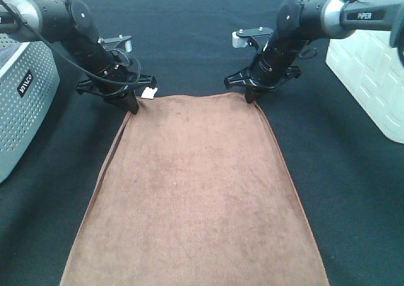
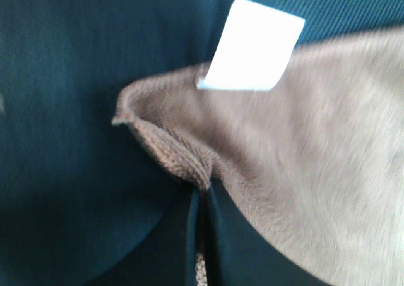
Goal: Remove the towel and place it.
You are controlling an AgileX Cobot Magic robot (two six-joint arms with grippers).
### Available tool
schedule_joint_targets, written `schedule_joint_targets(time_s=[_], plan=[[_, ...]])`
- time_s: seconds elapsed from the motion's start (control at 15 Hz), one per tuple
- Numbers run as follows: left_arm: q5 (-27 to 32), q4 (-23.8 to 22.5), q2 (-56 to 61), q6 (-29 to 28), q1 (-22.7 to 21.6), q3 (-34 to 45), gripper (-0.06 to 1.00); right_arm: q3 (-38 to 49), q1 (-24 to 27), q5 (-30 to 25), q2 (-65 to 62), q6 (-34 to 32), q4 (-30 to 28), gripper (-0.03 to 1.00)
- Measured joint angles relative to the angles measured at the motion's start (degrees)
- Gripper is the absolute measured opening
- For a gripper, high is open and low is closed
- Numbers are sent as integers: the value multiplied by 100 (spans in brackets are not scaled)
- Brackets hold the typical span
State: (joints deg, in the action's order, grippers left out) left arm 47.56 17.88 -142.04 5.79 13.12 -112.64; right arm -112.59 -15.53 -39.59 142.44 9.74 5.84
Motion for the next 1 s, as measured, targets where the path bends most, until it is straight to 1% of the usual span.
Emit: schedule_joint_targets(time_s=[0.4, 0.67, 0.73, 0.87, 1.0], plan=[[-773, -92, 63, 0, 0, 11, 1, -1283, 0, -109, 80, -103, -166, 0], [-1467, -92, 132, 0, 0, 17, 1, -1593, 0, -103, 80, -160, -470, 0], [-1713, -103, 178, 0, 0, 17, 1, -1633, 6, -11, 80, -178, -521, 0], [-2194, -115, 218, 74, 0, 17, 1, -1667, 6, 344, 80, -189, -584, 0], [-2521, -120, 218, 178, 0, 17, 1, -1667, 6, 688, 80, -189, -584, 0]])
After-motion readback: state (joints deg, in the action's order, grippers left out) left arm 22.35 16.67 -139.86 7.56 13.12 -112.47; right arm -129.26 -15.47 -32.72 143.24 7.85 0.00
